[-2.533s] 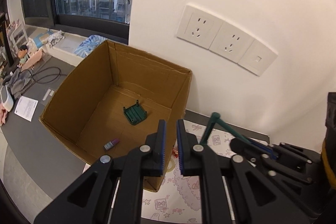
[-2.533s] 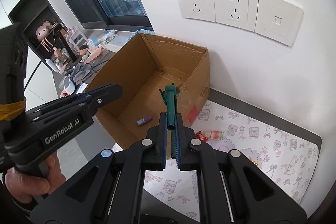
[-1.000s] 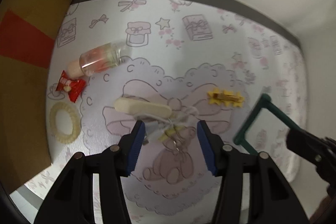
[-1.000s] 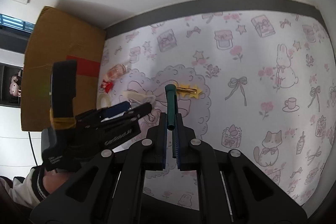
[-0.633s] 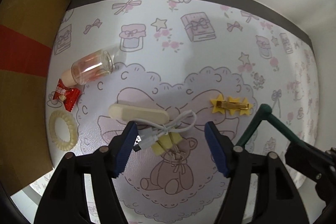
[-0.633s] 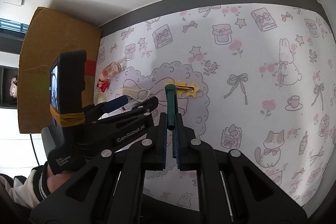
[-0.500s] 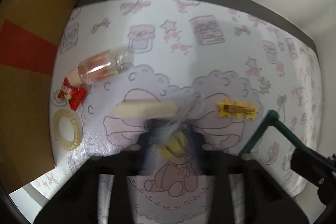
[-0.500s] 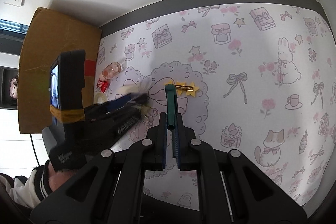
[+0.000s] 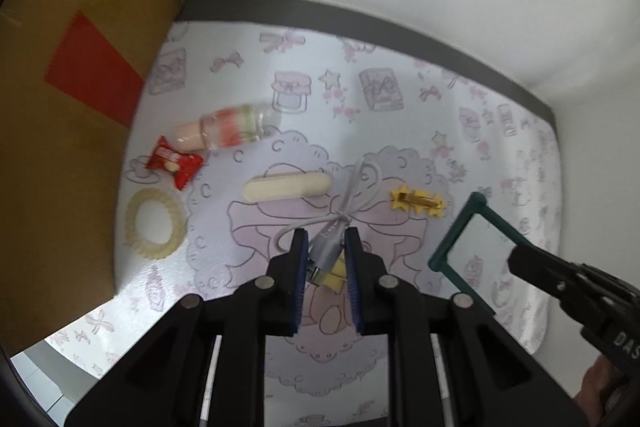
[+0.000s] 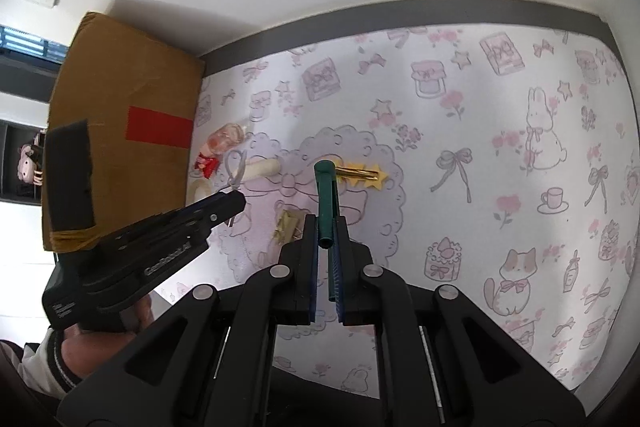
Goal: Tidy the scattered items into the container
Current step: 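Grasp the white cable with the left gripper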
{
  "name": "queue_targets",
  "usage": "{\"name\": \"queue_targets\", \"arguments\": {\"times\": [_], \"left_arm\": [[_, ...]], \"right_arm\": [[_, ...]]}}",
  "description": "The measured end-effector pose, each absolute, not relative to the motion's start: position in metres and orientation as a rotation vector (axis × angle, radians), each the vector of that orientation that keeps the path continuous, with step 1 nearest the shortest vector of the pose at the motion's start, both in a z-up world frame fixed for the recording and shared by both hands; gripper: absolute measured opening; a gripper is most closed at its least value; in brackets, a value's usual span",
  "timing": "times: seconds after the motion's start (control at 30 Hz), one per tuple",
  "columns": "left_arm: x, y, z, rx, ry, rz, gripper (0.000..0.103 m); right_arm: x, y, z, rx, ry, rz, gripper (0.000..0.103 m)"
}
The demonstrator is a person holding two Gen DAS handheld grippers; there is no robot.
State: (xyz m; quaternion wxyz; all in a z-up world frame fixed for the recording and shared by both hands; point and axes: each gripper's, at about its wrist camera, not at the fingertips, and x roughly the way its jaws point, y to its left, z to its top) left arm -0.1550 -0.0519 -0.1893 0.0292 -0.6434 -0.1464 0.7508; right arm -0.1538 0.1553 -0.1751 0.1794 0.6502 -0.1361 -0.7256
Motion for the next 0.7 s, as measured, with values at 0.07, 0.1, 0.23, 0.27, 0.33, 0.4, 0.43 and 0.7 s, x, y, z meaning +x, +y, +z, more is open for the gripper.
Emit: {"name": "queue_targets", "arguments": {"times": [0.07, 0.1, 0.23, 0.27, 0.33, 0.4, 0.43, 0.7], "left_arm": [[-0.148, -0.059, -0.179, -1.946, -0.47, 2.338, 0.018], [-0.154, -0.052, -0.176, -1.935, -0.474, 2.349, 0.018], [-0.161, -0.053, -0.155, -1.889, -0.483, 2.385, 0.018], [-0.158, -0.053, -0.15, -1.876, -0.488, 2.393, 0.018], [-0.155, -0.053, -0.142, -1.845, -0.496, 2.405, 0.018], [-0.149, -0.058, -0.132, -1.818, -0.505, 2.419, 0.018], [-0.146, -0.062, -0.127, -1.808, -0.51, 2.427, 0.018], [-0.133, -0.084, -0.087, -1.694, -0.559, 2.505, 0.018]], "right_arm": [[-0.153, 0.15, -0.166, 1.814, -0.362, -2.059, 0.007], [-0.152, 0.146, -0.161, 1.799, -0.35, -2.063, 0.007], [-0.146, 0.132, -0.143, 1.75, -0.31, -2.077, 0.007], [-0.144, 0.127, -0.138, 1.735, -0.299, -2.083, 0.007], [-0.141, 0.12, -0.128, 1.709, -0.283, -2.09, 0.007], [-0.137, 0.11, -0.118, 1.678, -0.259, -2.098, 0.007], [-0.135, 0.106, -0.113, 1.667, -0.247, -2.101, 0.007], [-0.125, 0.075, -0.07, 1.567, -0.154, -2.144, 0.007]]}}
